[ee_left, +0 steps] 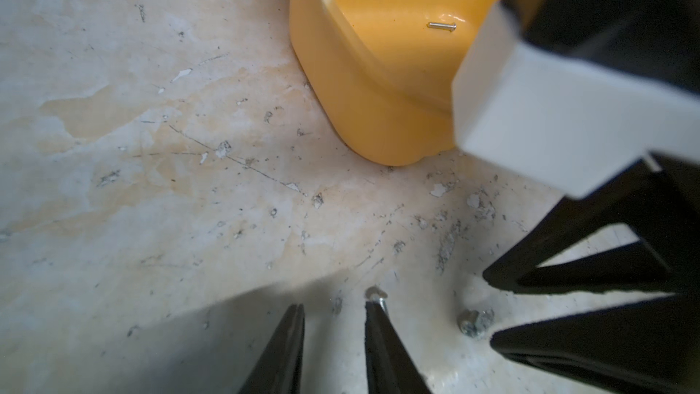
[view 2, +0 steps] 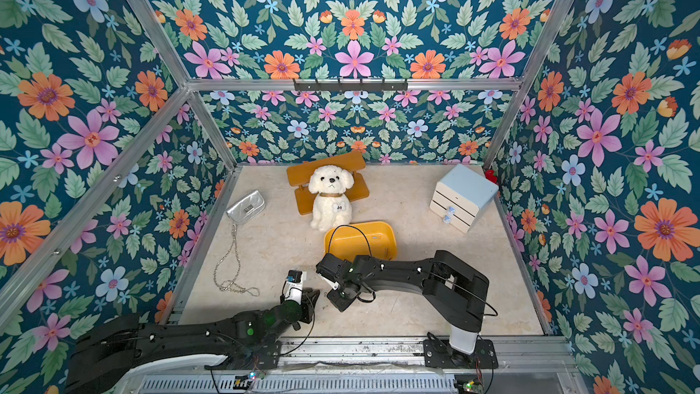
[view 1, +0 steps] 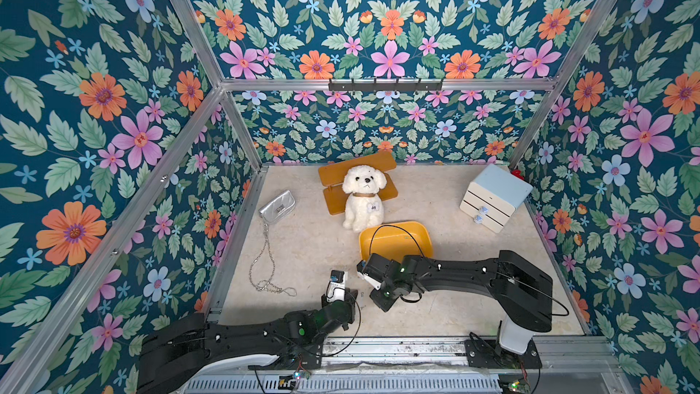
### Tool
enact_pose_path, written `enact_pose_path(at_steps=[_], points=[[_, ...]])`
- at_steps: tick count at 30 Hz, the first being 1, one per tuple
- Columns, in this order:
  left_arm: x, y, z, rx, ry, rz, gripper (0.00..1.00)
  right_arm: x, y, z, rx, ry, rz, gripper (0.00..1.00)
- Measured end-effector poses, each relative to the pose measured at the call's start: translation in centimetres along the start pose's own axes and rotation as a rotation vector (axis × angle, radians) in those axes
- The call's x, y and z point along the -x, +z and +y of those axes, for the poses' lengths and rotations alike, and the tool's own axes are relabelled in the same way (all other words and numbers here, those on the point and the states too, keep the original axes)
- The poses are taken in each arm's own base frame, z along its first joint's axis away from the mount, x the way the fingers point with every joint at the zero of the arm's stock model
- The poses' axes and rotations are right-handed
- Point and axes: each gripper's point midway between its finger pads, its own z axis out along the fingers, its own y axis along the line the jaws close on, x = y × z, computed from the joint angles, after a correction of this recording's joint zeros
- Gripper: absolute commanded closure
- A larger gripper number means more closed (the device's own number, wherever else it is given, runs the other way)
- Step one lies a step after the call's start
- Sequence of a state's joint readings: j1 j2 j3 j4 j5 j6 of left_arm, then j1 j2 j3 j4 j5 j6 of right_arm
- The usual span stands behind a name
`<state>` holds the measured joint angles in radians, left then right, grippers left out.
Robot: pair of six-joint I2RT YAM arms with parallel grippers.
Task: Put the screws on the desktop into the storage box
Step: Pick up the screw from the center of the board.
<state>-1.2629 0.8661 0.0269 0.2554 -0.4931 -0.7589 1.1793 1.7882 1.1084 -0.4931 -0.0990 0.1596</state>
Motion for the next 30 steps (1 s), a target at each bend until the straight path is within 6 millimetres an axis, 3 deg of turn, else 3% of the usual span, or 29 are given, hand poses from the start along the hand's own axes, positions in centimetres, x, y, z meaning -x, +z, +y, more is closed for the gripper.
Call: enact_pose_path(at_steps=[14,30], points=[[-0.2,0.0,-0.4,-0.022,-0.001,0.009,0.67,-0.1,1.5,0.0,-0.056,-0.022,0.045,0.7],[-0.2,0.0,-0.5,-0.033,-0.003,0.007,0.67,-0.2,1.7,-0.3,-0.113,-0.038,0.059,0.83]])
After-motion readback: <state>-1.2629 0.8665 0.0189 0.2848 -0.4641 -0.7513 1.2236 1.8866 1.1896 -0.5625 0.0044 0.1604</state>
